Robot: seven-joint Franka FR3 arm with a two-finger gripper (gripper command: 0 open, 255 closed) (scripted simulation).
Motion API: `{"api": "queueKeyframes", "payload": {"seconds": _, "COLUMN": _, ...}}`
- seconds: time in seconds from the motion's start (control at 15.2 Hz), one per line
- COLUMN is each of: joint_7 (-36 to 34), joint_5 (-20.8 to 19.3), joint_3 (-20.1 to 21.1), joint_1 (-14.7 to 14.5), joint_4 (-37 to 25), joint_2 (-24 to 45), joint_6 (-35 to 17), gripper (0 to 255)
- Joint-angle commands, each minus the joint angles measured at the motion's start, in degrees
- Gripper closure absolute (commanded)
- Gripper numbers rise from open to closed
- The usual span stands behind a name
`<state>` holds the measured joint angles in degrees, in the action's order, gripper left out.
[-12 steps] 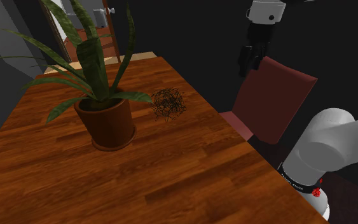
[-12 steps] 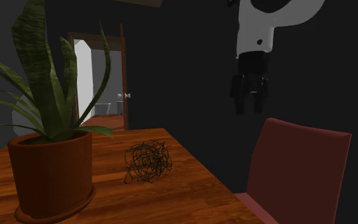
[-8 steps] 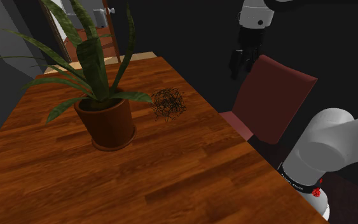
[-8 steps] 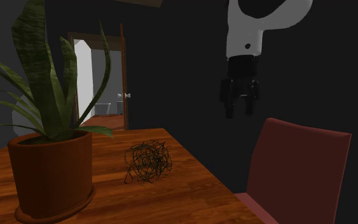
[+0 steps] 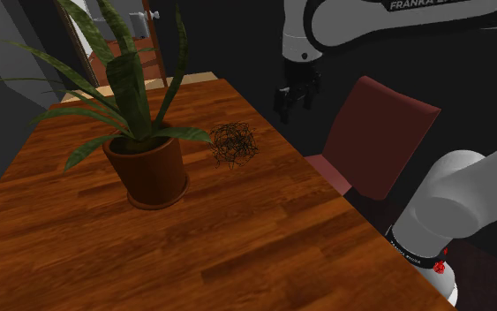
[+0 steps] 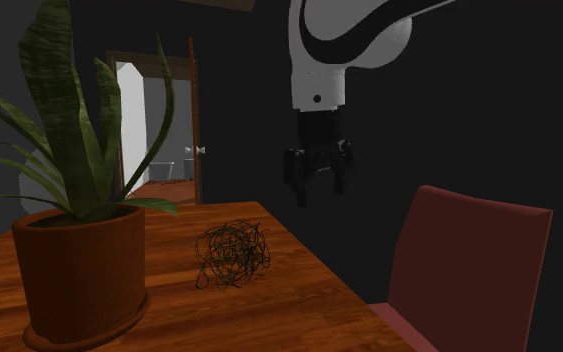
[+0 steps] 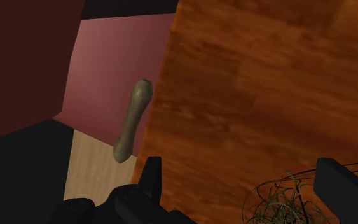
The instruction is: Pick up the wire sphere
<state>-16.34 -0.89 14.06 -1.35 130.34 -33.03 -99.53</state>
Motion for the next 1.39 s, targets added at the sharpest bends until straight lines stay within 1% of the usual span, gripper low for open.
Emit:
{"api": "queueKeyframes", "payload": {"seconds": 0.0, "joint_7": -3.5, "joint_5": -1.3, "joint_3": 3.0, "joint_1": 0.3, "joint_4": -1.7, "joint_2": 3.7, "joint_6": -1.9, "gripper": 0}}
{"api": "queueKeyframes", "payload": {"seconds": 0.26, "joint_7": -10.7, "joint_5": -5.6, "joint_3": 8.8, "joint_1": 1.4, "joint_4": -6.3, "joint_2": 12.2, "joint_6": -4.8, "gripper": 0}}
{"api": "queueKeyframes", "payload": {"seconds": 0.59, "joint_7": -20.9, "joint_5": -14.2, "joint_3": 15.1, "joint_1": 2.4, "joint_4": -14.1, "joint_2": 24.4, "joint_6": -5.8, "gripper": 0}}
{"api": "queueKeyframes", "payload": {"seconds": 1.06, "joint_7": -22.8, "joint_5": -15.2, "joint_3": 15.3, "joint_1": 2.2, "joint_4": -10.0, "joint_2": 25.7, "joint_6": -10.7, "gripper": 0}}
{"api": "queueKeyframes", "payload": {"seconds": 1.25, "joint_7": -23.0, "joint_5": -15.3, "joint_3": 15.3, "joint_1": 2.2, "joint_4": -9.6, "joint_2": 25.8, "joint_6": -11.1, "gripper": 0}}
{"api": "queueKeyframes", "payload": {"seconds": 1.32, "joint_7": -23.0, "joint_5": -15.3, "joint_3": 15.3, "joint_1": 2.3, "joint_4": -9.7, "joint_2": 25.9, "joint_6": -11.0, "gripper": 255}}
